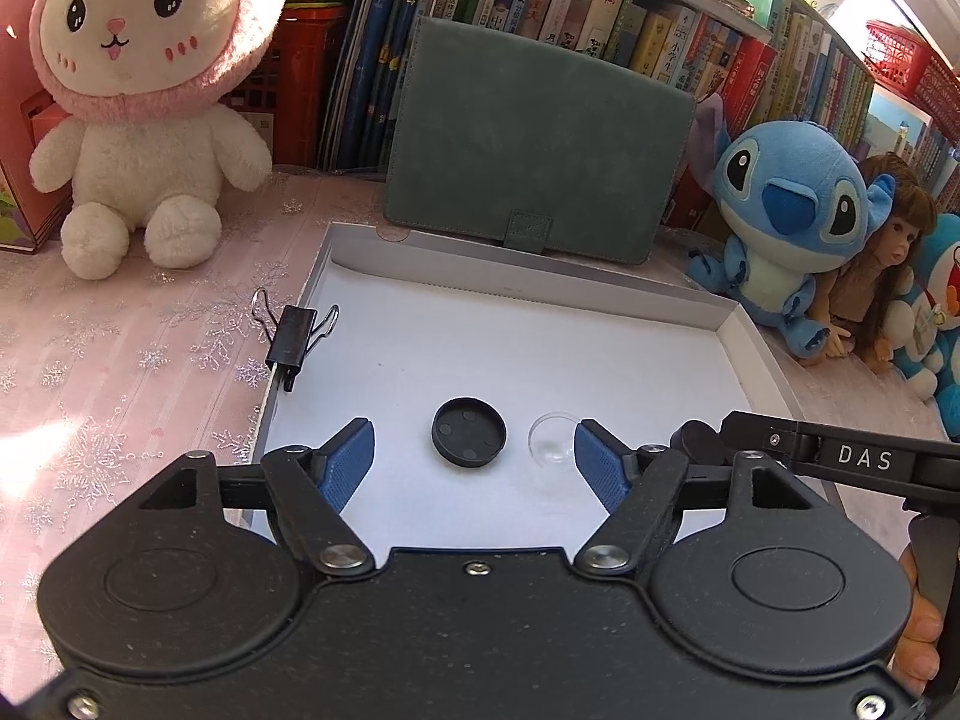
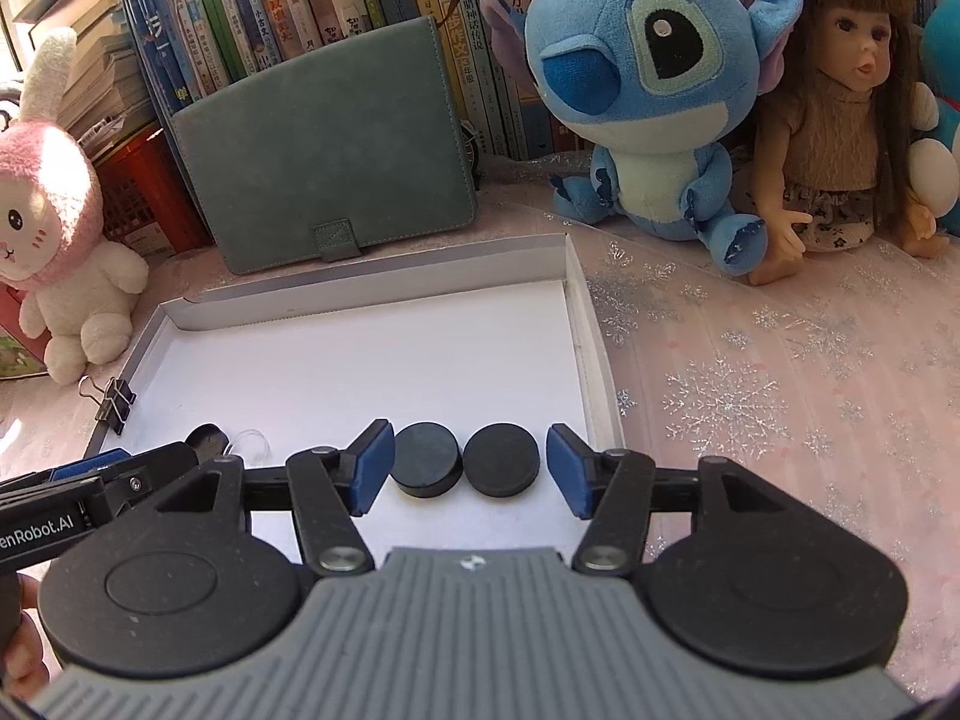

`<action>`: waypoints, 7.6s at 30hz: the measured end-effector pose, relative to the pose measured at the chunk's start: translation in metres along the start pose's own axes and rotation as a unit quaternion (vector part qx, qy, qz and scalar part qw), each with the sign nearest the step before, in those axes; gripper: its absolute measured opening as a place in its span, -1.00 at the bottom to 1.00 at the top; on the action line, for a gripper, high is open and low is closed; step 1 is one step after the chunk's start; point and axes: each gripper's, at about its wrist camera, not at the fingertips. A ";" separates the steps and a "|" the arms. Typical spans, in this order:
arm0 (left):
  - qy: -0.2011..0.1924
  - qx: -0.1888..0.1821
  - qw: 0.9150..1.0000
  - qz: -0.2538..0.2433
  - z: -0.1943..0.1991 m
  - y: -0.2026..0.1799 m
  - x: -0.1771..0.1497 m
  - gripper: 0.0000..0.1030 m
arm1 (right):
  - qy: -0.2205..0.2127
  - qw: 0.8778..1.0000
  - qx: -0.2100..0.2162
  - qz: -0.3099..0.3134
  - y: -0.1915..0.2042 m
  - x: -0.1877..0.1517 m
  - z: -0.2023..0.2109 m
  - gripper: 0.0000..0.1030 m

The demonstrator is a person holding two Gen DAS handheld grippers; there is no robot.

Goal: Organize rigid objects
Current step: 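Open both grippers to set the lid and disc inside the tray, then withdraw both grippers from the tray toward the remaining objects, then move the left gripper to the black cap while the right gripper moves to a red crayon, then close the left gripper on the black cap while the right gripper grasps the red crayon, then carry the black cap and red crayon over the white tray with both grippers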

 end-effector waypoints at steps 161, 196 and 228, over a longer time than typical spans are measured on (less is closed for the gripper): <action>-0.087 0.111 0.985 -0.099 0.127 -0.018 -0.192 -0.08 | -0.129 0.981 0.000 0.143 -0.062 -0.178 0.109 0.37; -0.121 0.067 0.985 -0.103 0.140 -0.027 -0.105 -0.42 | -0.153 0.983 0.036 0.090 -0.036 -0.120 0.124 -0.03; 0.028 0.081 0.996 -0.024 -0.007 0.012 -0.008 -0.42 | 0.007 1.000 0.004 0.008 -0.013 -0.020 0.016 -0.03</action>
Point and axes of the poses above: each gripper's, at about its wrist camera, not at the fingertips, and z roughly against the way its jaws point, y to its left, x to its top, and after that the axes turned 15 degrees about -z, right-handed
